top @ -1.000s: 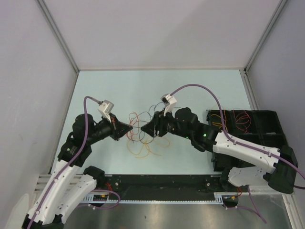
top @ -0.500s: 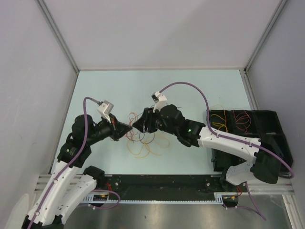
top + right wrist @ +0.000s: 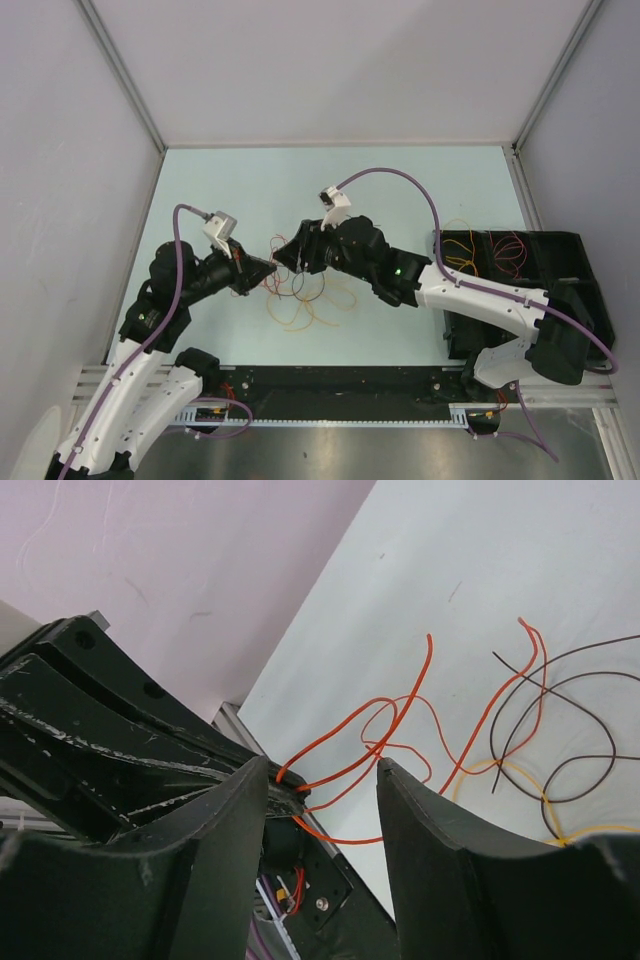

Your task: Untangle the cables

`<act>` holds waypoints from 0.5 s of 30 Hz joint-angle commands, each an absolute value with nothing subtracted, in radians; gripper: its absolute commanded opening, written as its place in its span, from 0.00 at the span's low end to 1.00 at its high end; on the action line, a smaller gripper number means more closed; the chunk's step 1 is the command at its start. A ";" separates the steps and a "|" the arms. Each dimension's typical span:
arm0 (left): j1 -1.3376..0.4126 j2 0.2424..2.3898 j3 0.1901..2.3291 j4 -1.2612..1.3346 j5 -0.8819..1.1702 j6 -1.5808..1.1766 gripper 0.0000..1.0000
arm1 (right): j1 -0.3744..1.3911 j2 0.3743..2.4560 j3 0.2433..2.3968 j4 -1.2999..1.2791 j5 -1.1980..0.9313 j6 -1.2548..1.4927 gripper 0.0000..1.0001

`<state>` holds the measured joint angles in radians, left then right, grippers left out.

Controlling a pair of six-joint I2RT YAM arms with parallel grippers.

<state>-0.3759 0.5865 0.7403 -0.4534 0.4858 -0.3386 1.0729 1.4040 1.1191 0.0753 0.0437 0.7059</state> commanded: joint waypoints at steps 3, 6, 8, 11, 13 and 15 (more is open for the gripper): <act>-0.380 0.569 0.735 -0.449 0.469 -0.324 0.00 | 1.086 1.405 1.158 0.152 0.046 0.715 0.54; -0.380 0.566 0.735 -0.449 0.469 -0.325 0.00 | 1.086 1.408 1.160 0.155 0.046 0.726 0.55; -0.380 0.565 0.733 -0.448 0.469 -0.325 0.00 | 1.088 1.425 1.160 0.158 0.040 0.738 0.55; -0.382 0.563 0.732 -0.446 0.471 -0.327 0.00 | 1.091 1.448 1.160 0.167 0.038 0.753 0.55; -0.380 0.563 0.732 -0.446 0.471 -0.327 0.00 | 1.091 1.457 1.158 0.178 0.040 0.761 0.54; -0.382 0.563 0.732 -0.448 0.471 -0.327 0.00 | 1.091 1.471 1.169 0.169 0.046 0.768 0.54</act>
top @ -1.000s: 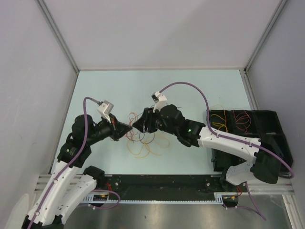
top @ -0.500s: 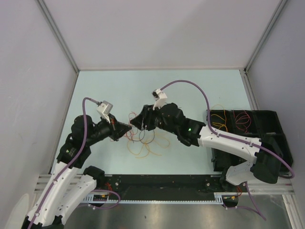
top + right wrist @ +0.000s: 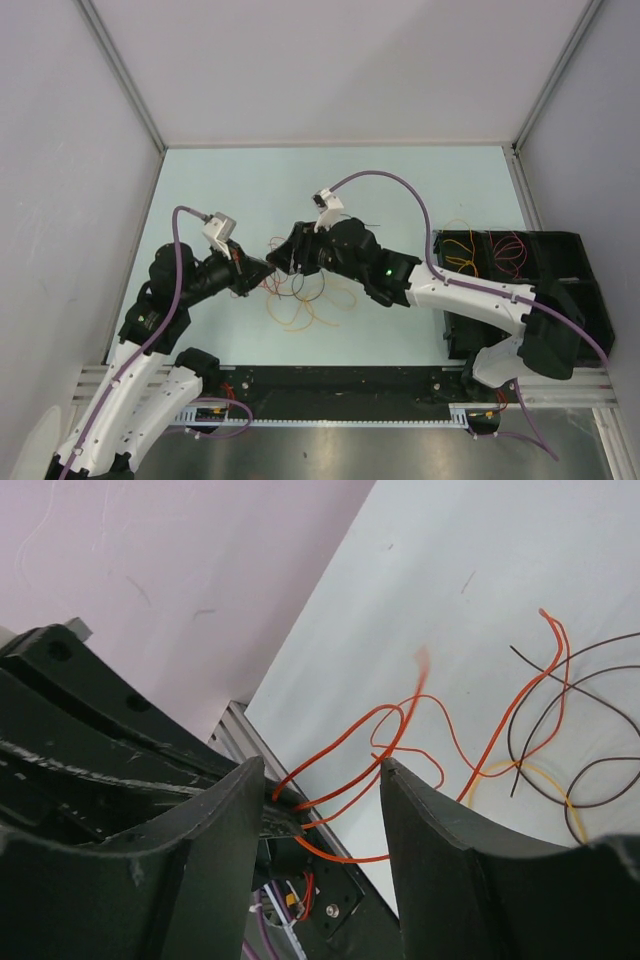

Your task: Untangle the cables

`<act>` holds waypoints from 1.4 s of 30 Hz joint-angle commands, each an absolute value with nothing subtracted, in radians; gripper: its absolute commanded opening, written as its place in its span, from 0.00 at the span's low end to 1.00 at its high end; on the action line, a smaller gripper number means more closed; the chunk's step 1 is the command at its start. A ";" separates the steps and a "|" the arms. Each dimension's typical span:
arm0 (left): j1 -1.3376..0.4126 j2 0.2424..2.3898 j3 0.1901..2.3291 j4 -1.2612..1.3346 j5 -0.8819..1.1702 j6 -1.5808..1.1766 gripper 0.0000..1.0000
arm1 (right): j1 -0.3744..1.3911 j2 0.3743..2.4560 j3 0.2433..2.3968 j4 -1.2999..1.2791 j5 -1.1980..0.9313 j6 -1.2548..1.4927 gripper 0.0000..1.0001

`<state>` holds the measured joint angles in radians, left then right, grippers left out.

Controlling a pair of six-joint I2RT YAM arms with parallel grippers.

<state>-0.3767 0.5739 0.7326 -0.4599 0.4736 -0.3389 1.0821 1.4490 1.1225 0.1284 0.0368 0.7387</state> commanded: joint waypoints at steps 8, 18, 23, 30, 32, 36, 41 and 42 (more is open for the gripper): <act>-0.382 0.561 0.730 -0.445 0.472 -0.328 0.00 | 1.091 1.517 1.219 0.133 0.031 0.770 0.42; -0.382 0.516 0.736 -0.471 0.367 -0.341 1.00 | 1.054 1.441 1.239 0.072 0.023 0.701 0.00; -0.382 0.483 0.736 -0.480 0.307 -0.350 1.00 | 0.962 1.350 1.290 -0.058 0.037 0.614 0.00; -0.382 0.486 0.733 -0.488 0.270 -0.359 1.00 | 0.870 1.261 1.407 -0.176 0.011 0.512 0.00; -0.382 0.508 0.733 -0.489 0.253 -0.379 1.00 | 0.855 1.250 1.448 -0.202 0.011 0.491 0.00; -0.382 0.563 0.684 -0.439 0.208 -0.492 1.00 | 0.844 1.240 1.480 -0.262 0.012 0.469 0.00; -0.399 0.640 0.627 -0.232 0.238 -0.551 1.00 | 0.833 1.213 1.480 -0.293 0.011 0.466 0.00; -0.402 0.665 0.623 -0.209 0.226 -0.551 1.00 | 0.830 1.212 1.479 -0.304 0.011 0.466 0.00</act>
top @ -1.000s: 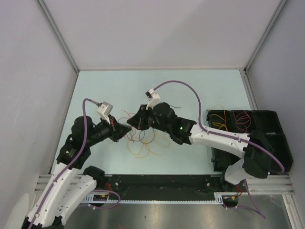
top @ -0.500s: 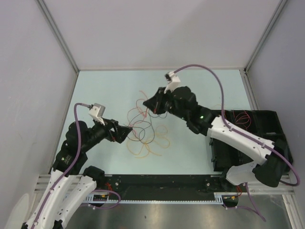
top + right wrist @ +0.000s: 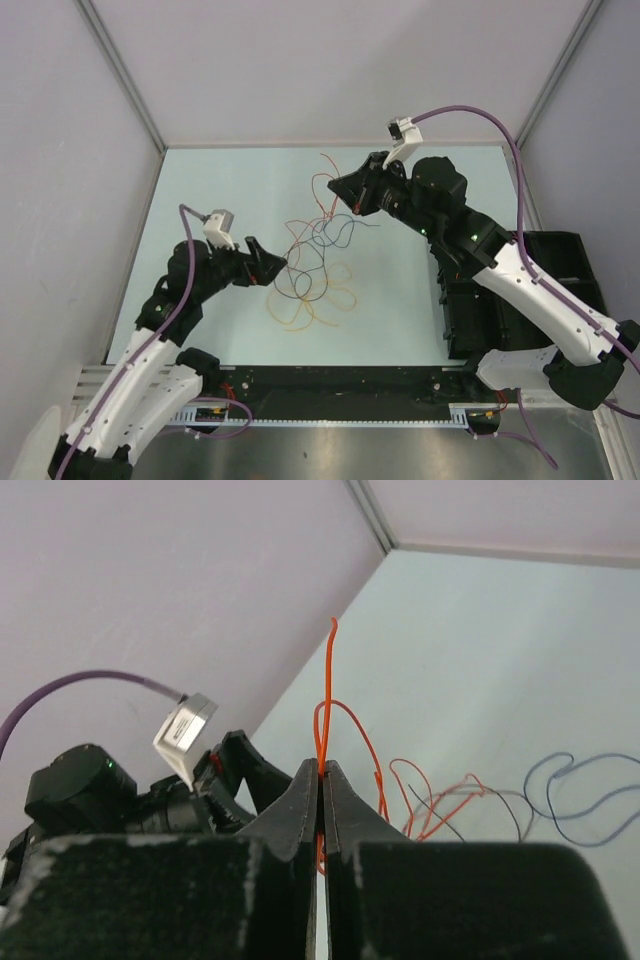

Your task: Untangle the cables

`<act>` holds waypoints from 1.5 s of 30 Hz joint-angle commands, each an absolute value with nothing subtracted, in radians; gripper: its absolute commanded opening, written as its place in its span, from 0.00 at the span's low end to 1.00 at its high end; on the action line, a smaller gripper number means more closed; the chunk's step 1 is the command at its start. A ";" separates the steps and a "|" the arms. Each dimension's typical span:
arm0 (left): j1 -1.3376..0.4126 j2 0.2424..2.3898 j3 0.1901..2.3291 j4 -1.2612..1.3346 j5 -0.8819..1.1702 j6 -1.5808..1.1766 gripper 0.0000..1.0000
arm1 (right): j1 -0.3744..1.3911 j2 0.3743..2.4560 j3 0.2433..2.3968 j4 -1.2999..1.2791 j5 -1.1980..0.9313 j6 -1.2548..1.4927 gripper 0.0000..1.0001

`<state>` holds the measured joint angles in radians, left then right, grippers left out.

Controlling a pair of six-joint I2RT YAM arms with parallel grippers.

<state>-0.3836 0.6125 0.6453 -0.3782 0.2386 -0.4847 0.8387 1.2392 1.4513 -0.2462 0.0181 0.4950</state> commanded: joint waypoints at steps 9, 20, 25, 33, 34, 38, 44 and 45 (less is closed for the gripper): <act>-0.468 0.845 0.643 -0.017 0.192 -0.552 0.97 | 0.827 1.189 1.468 -0.333 -0.018 0.468 0.00; -0.646 1.020 0.690 0.104 0.040 -0.411 0.96 | 0.815 1.174 1.463 -0.353 -0.038 0.465 0.00; -0.712 1.100 0.744 0.083 -0.112 -0.380 0.81 | 0.813 1.166 1.459 -0.359 -0.044 0.472 0.00; -0.746 1.192 0.808 0.057 -0.304 -0.356 0.86 | 0.815 1.154 1.457 -0.376 -0.051 0.485 0.00; -0.746 1.204 0.813 0.058 -0.308 -0.356 0.74 | 0.813 1.155 1.457 -0.380 -0.051 0.488 0.00; -0.749 1.207 0.822 0.075 -0.311 -0.344 0.13 | 0.815 1.147 1.456 -0.388 -0.043 0.488 0.00; -0.752 1.112 0.810 0.028 -0.349 -0.322 0.00 | 0.776 1.118 1.459 -0.411 -0.025 0.473 0.00; -0.750 1.088 0.804 0.008 -0.359 -0.327 0.00 | 0.758 1.109 1.460 -0.414 -0.025 0.472 0.00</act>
<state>-0.7433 1.1957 0.7784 0.0307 -0.2947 -0.3466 0.8043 1.1652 1.4479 -0.4049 -0.0353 0.4774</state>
